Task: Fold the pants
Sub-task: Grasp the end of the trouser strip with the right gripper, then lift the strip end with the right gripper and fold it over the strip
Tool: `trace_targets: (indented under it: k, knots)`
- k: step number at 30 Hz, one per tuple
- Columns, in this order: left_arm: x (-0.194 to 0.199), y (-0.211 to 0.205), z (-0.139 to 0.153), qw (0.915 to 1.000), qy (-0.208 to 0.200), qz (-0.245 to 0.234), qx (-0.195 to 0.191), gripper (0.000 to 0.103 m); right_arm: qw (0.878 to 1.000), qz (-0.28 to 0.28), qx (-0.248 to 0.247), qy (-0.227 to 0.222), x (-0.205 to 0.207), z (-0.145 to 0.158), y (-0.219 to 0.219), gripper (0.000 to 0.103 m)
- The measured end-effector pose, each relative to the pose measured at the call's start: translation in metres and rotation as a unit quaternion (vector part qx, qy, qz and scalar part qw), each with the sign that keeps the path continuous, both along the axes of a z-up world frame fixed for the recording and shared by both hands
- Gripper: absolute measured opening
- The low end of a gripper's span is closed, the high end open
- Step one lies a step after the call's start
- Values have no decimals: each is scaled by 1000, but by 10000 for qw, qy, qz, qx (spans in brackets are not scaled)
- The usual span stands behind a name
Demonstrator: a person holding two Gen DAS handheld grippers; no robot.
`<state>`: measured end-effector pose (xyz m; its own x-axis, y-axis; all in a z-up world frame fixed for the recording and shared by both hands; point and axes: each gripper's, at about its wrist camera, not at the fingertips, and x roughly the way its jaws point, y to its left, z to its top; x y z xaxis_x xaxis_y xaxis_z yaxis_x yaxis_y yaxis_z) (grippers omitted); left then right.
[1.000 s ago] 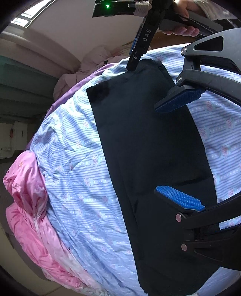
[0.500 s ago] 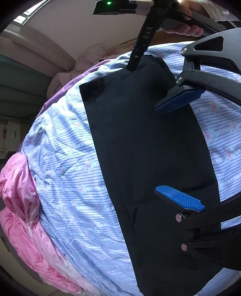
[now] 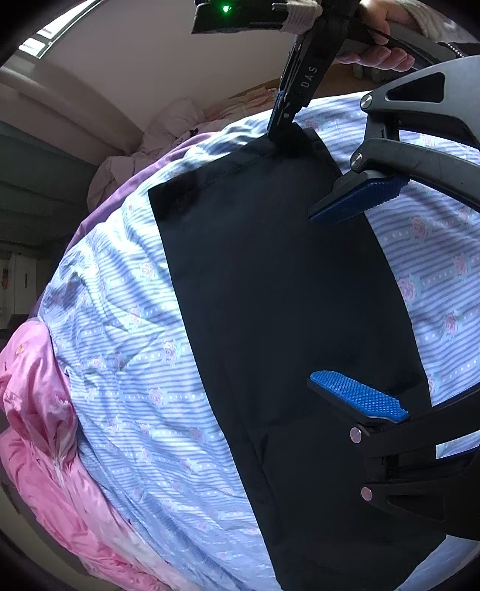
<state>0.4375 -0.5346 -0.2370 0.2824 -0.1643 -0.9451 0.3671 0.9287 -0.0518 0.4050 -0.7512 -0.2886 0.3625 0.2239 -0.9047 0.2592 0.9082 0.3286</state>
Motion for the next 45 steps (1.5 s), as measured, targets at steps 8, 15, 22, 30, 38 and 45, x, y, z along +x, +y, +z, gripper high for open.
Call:
trace_targets:
  k: [8,15,22,30,38,45]
  knots:
    - [-3,-5,4,10000,-25,-58,-44,81,9997,118,-146,131,-13,10,-1,4]
    - [-6,-6,4,10000,-14,-84,-33,81,9998,115,-165,33,-18,4,-6,6]
    - [-7,-7,3,10000,-4,-32,-53,81,9956,569,-328,-672,15,27,-6,34]
    - [-6,-5,-5,10000,5,8,78,81,9934,1044,-183,-447,50,1,2,34]
    - [-2,-2,-15,9999,74,116,91,81,9928,1065,506,-189,43,-31,-8,35]
    - [2,-7,-21,9998,136,164,36,81,9794,396,1967,213,53,-73,-32,35]
